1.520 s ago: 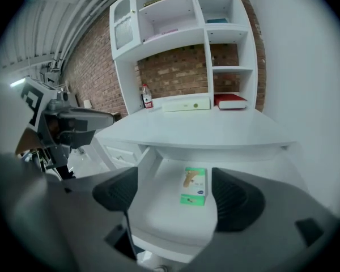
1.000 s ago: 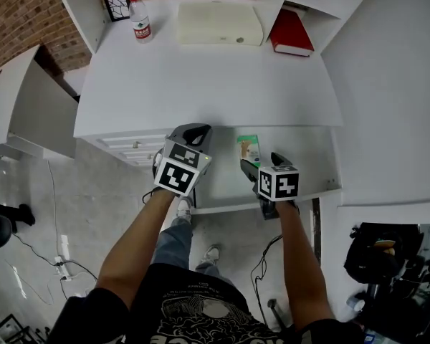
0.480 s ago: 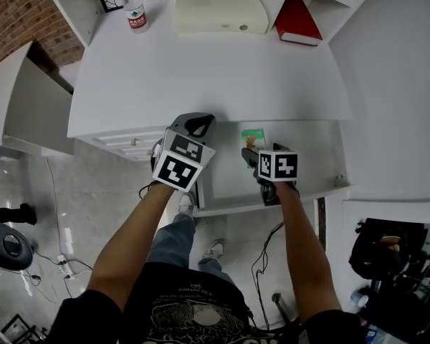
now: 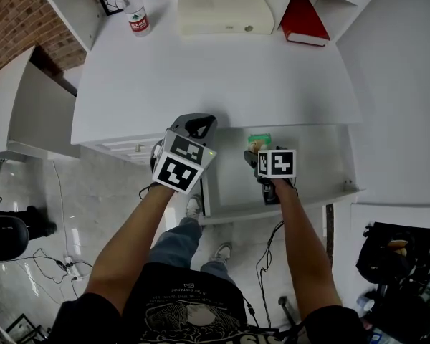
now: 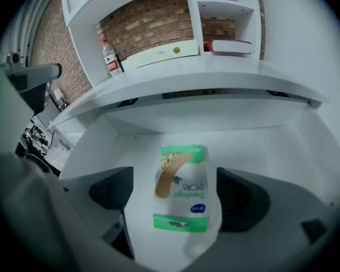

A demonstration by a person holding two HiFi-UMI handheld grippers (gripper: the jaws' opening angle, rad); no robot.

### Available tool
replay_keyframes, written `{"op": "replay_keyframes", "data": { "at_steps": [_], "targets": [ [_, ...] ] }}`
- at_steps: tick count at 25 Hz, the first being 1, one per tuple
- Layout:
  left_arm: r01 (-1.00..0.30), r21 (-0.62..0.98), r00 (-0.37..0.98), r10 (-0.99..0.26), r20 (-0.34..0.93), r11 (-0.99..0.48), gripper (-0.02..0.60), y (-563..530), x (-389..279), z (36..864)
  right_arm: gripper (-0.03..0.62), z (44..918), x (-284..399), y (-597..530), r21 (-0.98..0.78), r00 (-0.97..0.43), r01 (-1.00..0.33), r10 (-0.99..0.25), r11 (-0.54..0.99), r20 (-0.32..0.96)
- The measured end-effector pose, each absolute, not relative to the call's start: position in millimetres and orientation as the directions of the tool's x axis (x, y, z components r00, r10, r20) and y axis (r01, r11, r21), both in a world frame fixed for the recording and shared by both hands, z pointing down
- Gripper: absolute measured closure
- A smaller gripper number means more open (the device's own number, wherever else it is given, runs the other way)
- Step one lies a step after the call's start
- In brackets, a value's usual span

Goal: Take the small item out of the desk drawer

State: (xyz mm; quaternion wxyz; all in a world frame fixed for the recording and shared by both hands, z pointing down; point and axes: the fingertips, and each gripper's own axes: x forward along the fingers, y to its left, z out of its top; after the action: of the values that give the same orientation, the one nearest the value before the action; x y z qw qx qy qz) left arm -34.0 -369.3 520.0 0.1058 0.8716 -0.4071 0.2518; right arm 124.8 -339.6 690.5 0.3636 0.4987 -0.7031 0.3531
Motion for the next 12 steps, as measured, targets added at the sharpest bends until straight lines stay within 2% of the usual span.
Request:
{"op": "replay_keyframes", "data": {
  "at_steps": [12],
  "targets": [
    [-0.746, -0.021, 0.551, -0.635, 0.542, -0.665, 0.574, -382.4, -28.9, 530.1, 0.135, 716.1, 126.7, -347.4, -0.112, -0.191, -0.971, -0.404, 0.212, 0.894]
  ]
}}
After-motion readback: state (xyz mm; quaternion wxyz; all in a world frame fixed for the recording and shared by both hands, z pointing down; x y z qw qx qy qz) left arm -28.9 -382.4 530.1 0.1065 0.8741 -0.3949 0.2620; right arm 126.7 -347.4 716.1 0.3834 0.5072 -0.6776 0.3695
